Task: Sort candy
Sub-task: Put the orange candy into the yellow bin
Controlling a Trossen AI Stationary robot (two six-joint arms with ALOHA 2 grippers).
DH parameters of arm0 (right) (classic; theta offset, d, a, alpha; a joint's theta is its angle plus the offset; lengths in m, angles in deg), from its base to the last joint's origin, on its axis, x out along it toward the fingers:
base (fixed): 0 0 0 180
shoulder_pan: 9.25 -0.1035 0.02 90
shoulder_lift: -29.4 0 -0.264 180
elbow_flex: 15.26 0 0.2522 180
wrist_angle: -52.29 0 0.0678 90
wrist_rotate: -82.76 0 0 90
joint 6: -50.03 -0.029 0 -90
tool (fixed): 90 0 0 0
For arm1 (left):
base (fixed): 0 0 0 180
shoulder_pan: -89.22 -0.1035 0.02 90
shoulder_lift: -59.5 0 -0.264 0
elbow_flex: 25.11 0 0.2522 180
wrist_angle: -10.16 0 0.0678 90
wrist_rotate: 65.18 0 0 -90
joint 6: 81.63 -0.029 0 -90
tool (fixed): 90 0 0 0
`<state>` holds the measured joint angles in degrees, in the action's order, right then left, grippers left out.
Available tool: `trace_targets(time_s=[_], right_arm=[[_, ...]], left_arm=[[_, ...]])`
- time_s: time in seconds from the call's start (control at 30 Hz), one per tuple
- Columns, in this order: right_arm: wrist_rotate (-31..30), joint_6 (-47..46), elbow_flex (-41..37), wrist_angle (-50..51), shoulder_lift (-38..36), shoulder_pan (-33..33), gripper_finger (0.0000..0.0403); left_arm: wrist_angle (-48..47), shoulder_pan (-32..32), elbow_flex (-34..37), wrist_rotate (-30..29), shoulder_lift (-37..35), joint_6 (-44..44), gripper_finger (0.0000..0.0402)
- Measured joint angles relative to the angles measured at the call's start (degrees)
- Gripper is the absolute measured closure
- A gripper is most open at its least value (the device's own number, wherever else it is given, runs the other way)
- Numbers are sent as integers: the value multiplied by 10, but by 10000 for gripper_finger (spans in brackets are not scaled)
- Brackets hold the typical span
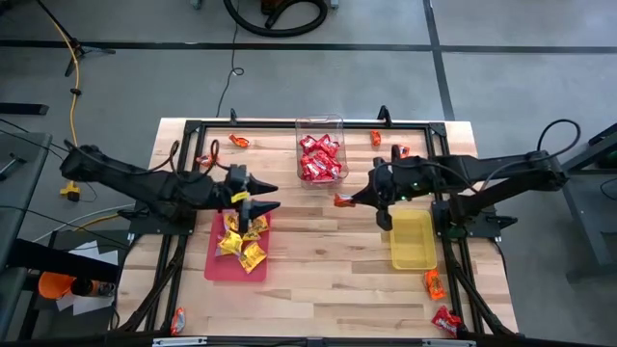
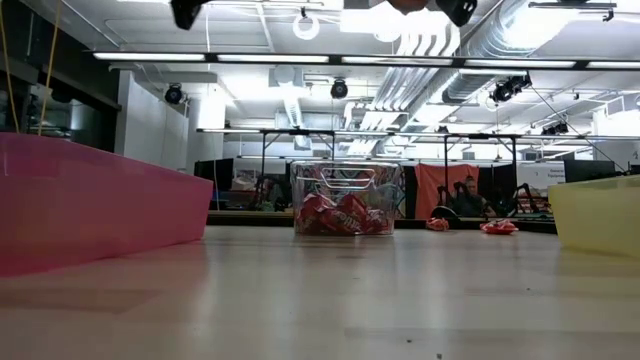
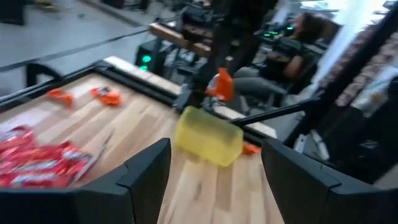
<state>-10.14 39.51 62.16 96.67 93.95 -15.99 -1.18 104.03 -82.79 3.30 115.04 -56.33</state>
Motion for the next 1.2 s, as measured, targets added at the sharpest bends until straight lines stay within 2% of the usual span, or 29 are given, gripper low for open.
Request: trace_targets(time_s=[0.2,0.4,0.57,0.77,0.9,1.0,1.2], right_arm=[[0,-30,0,52,-25,-1,402],[1,-104,-12,177,-55,-28,403],[1,-230,-99,223,-119,-76,403],[1,-426,-219,260,-215,-129,403],[5,-532,-256,310,-250,-147,403],[24,-560,-262,334,-253,-148,403],[30,-587,-262,321,-243,-148,403]], left_arm=[[59,-48,0,94,49,-38,163],[62,-84,0,155,68,-45,163],[61,-104,0,169,68,-60,163],[57,-115,0,170,68,-55,163],[43,-115,0,170,68,-40,163],[40,-115,0,170,68,-39,163],[34,-115,0,168,68,-39,163]])
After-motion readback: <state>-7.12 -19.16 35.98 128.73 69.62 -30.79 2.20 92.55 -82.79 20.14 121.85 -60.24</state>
